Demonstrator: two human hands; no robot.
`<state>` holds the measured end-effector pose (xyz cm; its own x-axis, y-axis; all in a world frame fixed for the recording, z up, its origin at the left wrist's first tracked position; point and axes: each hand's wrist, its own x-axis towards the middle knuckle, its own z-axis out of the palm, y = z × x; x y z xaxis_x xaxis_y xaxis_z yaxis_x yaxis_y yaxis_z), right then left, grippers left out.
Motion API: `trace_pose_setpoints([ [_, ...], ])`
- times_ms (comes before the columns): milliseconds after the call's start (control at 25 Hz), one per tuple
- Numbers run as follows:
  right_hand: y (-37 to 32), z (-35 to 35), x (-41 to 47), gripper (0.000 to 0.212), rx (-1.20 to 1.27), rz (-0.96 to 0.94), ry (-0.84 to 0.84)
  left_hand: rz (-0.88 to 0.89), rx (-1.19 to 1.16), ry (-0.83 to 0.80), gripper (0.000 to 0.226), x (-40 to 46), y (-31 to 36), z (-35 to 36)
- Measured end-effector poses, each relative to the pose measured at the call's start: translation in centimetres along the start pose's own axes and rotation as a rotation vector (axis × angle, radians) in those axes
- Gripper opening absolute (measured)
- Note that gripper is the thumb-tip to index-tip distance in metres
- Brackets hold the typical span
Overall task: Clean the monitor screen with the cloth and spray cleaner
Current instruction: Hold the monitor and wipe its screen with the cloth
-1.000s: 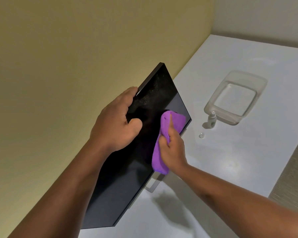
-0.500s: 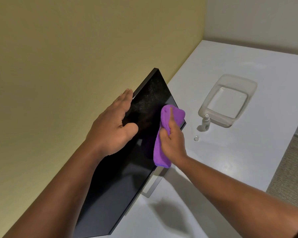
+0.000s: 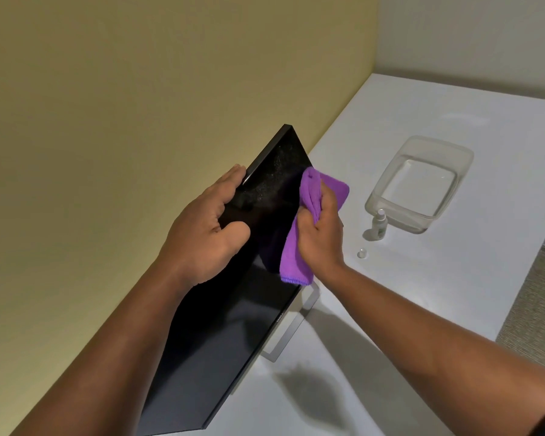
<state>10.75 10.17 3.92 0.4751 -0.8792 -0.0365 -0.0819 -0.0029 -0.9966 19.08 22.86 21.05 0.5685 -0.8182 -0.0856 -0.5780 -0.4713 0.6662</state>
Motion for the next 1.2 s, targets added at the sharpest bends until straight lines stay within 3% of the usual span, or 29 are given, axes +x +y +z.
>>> trace_pose_setpoints([
  [160,0.3,-0.2,-0.5,0.064,-0.028,-0.09,-0.056,-0.023,-0.05,-0.001,0.092,0.1,0.0,-0.2],
  [320,1.3,-0.1,-3.0,0.073,-0.013,-0.013,-0.079,-0.038,-0.077,-0.007,0.099,0.3,-0.2,-0.2],
  [520,-0.8,2.0,-8.1,0.078,-0.066,-0.377,-0.319,-0.044,-0.145,-0.034,0.089,0.6,-0.6,-0.4],
  [600,-0.2,1.2,-7.8,0.077,-0.09,-0.34,-0.29,-0.062,-0.166,-0.034,0.087,0.5,-0.7,-0.4],
  [720,-1.9,2.4,-6.6,0.076,-0.034,-0.15,-0.116,-0.068,-0.207,-0.054,0.087,0.7,-1.1,-0.3],
  [920,-2.8,3.6,-10.5,0.078,-0.054,-0.294,-0.258,-0.051,-0.311,-0.082,0.087,0.9,-1.2,-0.6],
  [1040,-2.7,3.0,-10.4,0.08,-0.071,-0.158,-0.254,-0.046,-0.343,-0.078,0.086,1.0,-1.2,-0.4],
  [1200,-6.9,5.0,-10.3,0.082,-0.084,-0.298,-0.209,-0.025,-0.341,-0.056,0.086,1.3,-1.2,-0.6],
])
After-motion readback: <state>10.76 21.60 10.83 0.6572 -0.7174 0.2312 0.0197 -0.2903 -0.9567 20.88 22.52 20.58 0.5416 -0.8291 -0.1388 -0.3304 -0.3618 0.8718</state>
